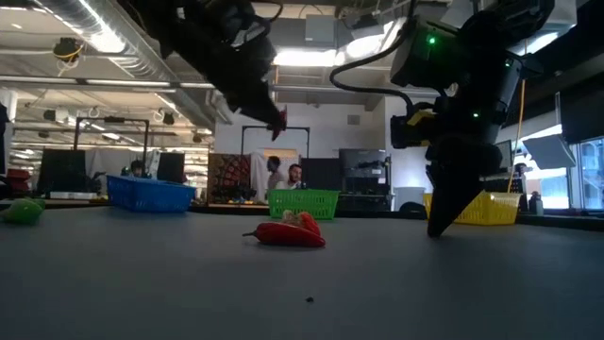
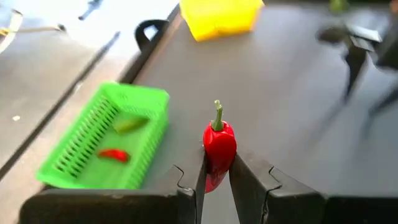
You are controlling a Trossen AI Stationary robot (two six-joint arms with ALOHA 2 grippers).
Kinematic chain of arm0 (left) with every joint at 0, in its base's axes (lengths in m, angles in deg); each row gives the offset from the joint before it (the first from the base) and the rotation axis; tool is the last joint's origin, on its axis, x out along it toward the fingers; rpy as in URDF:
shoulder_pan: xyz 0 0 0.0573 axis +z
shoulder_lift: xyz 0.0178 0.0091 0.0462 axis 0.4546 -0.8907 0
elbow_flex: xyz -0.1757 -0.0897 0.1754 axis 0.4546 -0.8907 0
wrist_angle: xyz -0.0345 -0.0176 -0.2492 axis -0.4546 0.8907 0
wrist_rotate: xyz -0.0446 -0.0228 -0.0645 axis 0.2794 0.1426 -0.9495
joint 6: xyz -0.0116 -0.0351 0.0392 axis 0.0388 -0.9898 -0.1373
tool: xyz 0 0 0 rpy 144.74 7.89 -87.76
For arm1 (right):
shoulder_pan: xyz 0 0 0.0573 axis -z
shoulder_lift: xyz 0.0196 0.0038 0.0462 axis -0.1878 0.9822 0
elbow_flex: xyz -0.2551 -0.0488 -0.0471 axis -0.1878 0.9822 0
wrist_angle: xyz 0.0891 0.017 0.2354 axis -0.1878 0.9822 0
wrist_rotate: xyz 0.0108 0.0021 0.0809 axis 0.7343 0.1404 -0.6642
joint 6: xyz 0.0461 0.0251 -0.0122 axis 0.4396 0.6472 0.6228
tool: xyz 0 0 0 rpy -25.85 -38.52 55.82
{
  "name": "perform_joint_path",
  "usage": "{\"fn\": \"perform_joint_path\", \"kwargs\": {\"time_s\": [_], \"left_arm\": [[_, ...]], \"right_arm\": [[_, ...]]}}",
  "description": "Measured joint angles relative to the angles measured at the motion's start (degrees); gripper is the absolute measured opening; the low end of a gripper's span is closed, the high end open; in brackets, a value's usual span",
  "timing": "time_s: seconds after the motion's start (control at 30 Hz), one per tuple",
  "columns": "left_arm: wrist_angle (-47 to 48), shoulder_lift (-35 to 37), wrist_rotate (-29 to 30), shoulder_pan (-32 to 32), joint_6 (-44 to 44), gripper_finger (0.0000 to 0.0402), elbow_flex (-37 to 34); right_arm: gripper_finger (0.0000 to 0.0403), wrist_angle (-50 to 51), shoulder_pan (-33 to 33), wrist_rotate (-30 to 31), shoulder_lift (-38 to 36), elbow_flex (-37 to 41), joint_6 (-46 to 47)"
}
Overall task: Sort produce into baskets
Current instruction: Put the red chili pepper into the green bin
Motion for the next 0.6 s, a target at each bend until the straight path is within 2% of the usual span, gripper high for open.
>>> {"fn": "perform_joint_path", "kwargs": {"time_s": [0.37, 0.6], "left_arm": [[-13.43, -6.55, 0.02, 5.91, -1.57, 0.0059, -0.07], [-13.17, -11.24, 0.02, 8.9, -4.55, 0.0059, 2.17]], "right_arm": [[0.0175, -4.62, 0.13, 0.56, 0.07, 0.04, 0.0], [0.0175, -7.11, 0.13, 2.09, 0.15, 0.07, 0.02]]}}
